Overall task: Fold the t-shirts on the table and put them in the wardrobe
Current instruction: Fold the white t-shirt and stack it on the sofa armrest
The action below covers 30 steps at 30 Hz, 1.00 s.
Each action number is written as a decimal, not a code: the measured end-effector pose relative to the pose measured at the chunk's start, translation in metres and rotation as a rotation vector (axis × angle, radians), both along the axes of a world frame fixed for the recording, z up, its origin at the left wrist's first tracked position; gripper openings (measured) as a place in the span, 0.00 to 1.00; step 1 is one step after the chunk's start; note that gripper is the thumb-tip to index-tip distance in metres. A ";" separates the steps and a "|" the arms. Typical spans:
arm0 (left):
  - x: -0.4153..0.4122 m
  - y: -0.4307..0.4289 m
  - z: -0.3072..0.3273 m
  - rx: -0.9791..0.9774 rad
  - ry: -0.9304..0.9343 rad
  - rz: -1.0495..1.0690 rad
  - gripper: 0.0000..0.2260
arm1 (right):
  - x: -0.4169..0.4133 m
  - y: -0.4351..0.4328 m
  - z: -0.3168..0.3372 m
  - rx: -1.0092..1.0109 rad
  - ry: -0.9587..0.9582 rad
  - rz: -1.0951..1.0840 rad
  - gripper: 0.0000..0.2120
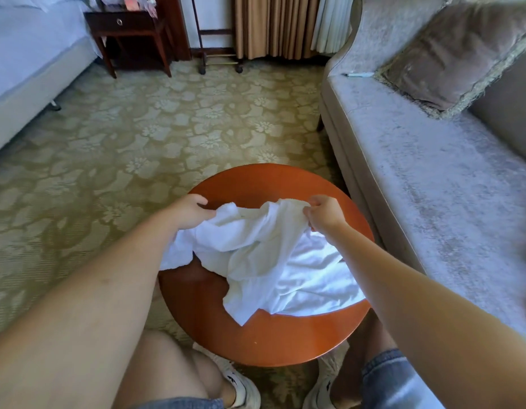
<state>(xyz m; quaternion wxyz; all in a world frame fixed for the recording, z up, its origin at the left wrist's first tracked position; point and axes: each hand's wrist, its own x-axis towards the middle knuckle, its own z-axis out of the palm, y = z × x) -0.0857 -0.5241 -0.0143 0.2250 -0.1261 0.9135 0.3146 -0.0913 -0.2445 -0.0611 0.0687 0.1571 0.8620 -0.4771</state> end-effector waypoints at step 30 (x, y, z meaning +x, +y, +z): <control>0.215 0.018 0.364 0.324 1.445 0.353 0.15 | 0.205 0.038 0.382 -0.120 1.112 -0.154 0.10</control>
